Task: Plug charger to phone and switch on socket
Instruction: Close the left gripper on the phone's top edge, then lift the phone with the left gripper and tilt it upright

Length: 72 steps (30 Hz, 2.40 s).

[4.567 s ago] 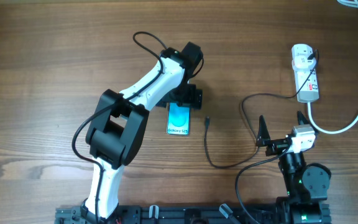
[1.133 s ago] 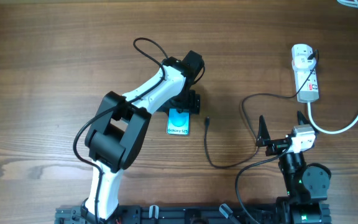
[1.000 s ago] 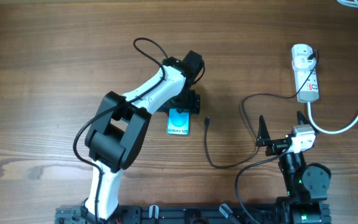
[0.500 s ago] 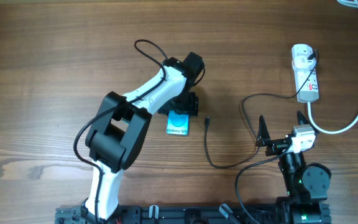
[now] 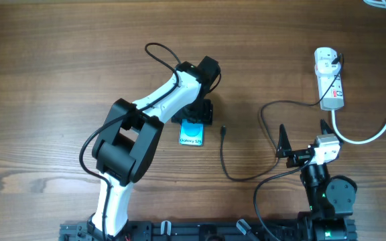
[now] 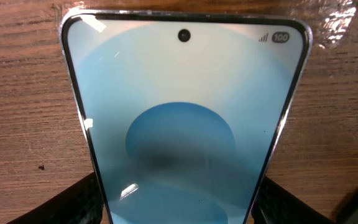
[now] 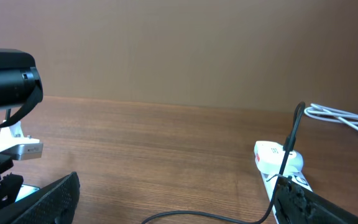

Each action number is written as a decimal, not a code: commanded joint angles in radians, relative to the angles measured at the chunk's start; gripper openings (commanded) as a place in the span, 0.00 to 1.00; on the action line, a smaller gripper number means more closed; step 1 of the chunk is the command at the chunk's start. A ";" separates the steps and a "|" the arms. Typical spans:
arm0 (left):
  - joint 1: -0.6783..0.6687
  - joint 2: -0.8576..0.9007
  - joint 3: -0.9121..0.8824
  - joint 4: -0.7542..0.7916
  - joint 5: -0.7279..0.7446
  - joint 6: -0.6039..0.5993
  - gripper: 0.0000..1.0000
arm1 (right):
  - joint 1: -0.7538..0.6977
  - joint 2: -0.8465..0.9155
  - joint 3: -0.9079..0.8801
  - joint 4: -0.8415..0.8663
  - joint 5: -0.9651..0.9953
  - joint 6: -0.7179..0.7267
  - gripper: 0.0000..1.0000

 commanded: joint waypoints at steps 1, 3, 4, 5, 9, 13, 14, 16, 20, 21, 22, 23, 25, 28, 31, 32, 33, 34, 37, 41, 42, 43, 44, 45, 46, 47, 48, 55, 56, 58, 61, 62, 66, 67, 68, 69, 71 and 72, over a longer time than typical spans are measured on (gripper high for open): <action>-0.005 0.040 0.000 -0.028 -0.014 -0.006 0.73 | 0.005 -0.006 -0.001 0.003 0.010 0.005 1.00; -0.005 0.040 0.027 -0.048 -0.013 -0.007 0.72 | 0.005 -0.006 -0.001 0.003 0.009 0.006 1.00; -0.005 0.040 0.046 -0.063 -0.013 -0.010 0.71 | 0.005 -0.006 -0.001 0.003 0.009 0.005 1.00; -0.005 0.040 0.060 -0.075 -0.005 -0.010 0.71 | 0.005 -0.006 -0.001 0.003 0.010 0.005 1.00; -0.005 0.038 0.112 -0.111 0.056 -0.010 0.70 | 0.005 -0.006 -0.001 0.003 0.010 0.005 1.00; -0.003 0.035 0.167 -0.148 0.130 -0.010 0.70 | 0.005 -0.006 -0.001 0.003 0.010 0.005 1.00; -0.002 0.034 0.178 -0.157 0.146 -0.010 0.70 | 0.005 -0.006 -0.001 0.003 0.010 0.005 1.00; 0.001 0.032 0.200 -0.174 0.186 -0.010 0.70 | 0.005 -0.006 -0.001 0.003 0.010 0.005 1.00; 0.016 0.030 0.235 -0.195 0.303 -0.009 0.70 | 0.005 -0.006 -0.001 0.003 0.010 0.005 1.00; 0.020 0.030 0.239 -0.197 0.330 -0.009 0.70 | 0.005 -0.006 -0.001 0.003 0.010 0.005 1.00; 0.029 0.030 0.243 -0.197 0.380 -0.009 0.70 | 0.005 -0.006 -0.001 0.003 0.009 0.005 1.00; 0.037 0.030 0.245 -0.197 0.425 -0.009 0.71 | 0.005 -0.006 -0.001 0.003 0.010 0.005 1.00; 0.057 0.030 0.245 -0.196 0.522 -0.009 0.71 | 0.005 -0.006 -0.001 0.003 0.009 0.005 1.00; 0.085 0.030 0.245 -0.197 0.630 -0.009 0.70 | 0.005 -0.006 -0.001 0.003 0.010 0.005 1.00; 0.115 0.030 0.245 -0.197 0.753 -0.009 0.70 | 0.005 -0.006 -0.001 0.003 0.010 0.006 1.00; 0.129 0.030 0.245 -0.197 0.813 -0.009 0.70 | 0.005 -0.006 -0.001 0.003 0.010 0.005 1.00; 0.138 0.030 0.245 -0.197 0.853 -0.009 0.70 | 0.005 -0.006 -0.001 0.003 0.009 0.005 1.00; 0.148 0.030 0.245 -0.196 0.892 -0.009 0.70 | 0.005 -0.006 -0.001 0.003 0.010 0.005 1.00; 0.174 0.030 0.245 -0.193 1.011 -0.009 0.66 | 0.005 -0.006 -0.001 0.003 0.009 0.005 1.00; 0.201 0.030 0.245 -0.189 1.162 -0.009 0.66 | 0.005 -0.006 -0.001 0.003 0.010 0.005 1.00; 0.208 0.030 0.245 -0.188 1.199 -0.009 0.67 | 0.005 -0.006 -0.001 0.003 0.009 0.005 1.00; 0.215 0.030 0.245 -0.185 1.236 -0.009 0.66 | 0.005 -0.006 -0.001 0.003 0.010 0.005 1.00; 0.220 0.030 0.245 -0.184 1.260 -0.009 0.66 | 0.005 -0.006 -0.001 0.003 0.009 0.005 1.00; 0.227 0.030 0.245 -0.182 1.289 -0.009 0.67 | 0.005 -0.006 -0.001 0.003 0.009 0.005 1.00; 0.231 0.030 0.245 -0.181 1.308 -0.009 0.67 | 0.005 -0.006 -0.001 0.003 0.010 0.005 1.00; 0.235 0.030 0.245 -0.181 1.327 -0.009 0.67 | 0.005 -0.006 -0.001 0.003 0.010 0.005 1.00; 0.238 0.030 0.245 -0.181 1.345 -0.009 0.66 | 0.005 -0.006 -0.001 0.003 0.010 0.005 1.00; 0.268 0.030 0.245 -0.173 1.486 -0.009 0.66 | 0.005 -0.006 -0.001 0.003 0.010 0.005 1.00; 0.272 0.030 0.245 -0.172 1.504 -0.009 0.66 | 0.005 -0.006 -0.001 0.003 0.010 0.005 1.00; 0.275 0.030 0.245 -0.169 1.528 -0.010 0.66 | 0.005 -0.006 -0.001 0.003 0.010 0.005 1.00; 0.279 0.030 0.245 -0.166 1.545 -0.010 0.65 | 0.005 -0.006 -0.001 0.003 0.010 0.005 1.00; 0.281 0.030 0.245 -0.167 1.545 -0.010 0.65 | 0.005 -0.006 -0.001 0.003 0.010 0.005 1.00; 0.286 0.030 0.245 -0.167 1.545 -0.018 0.65 | 0.005 -0.006 -0.001 0.003 0.010 0.005 1.00; 0.287 0.030 0.245 -0.167 1.545 -0.018 0.65 | 0.005 -0.006 -0.001 0.003 0.009 0.005 1.00; 0.290 0.030 0.245 -0.167 1.545 -0.018 0.65 | 0.005 -0.006 -0.001 0.003 0.010 0.005 1.00; 0.293 0.030 0.245 -0.167 1.545 -0.018 0.65 | 0.005 -0.006 -0.001 0.003 0.010 0.005 1.00; 0.300 0.030 0.245 -0.167 1.546 -0.038 0.65 | 0.005 -0.006 -0.001 0.003 0.010 0.005 1.00; 0.305 0.030 0.245 -0.167 1.545 -0.049 0.64 | 0.005 -0.006 -0.001 0.003 0.010 0.005 1.00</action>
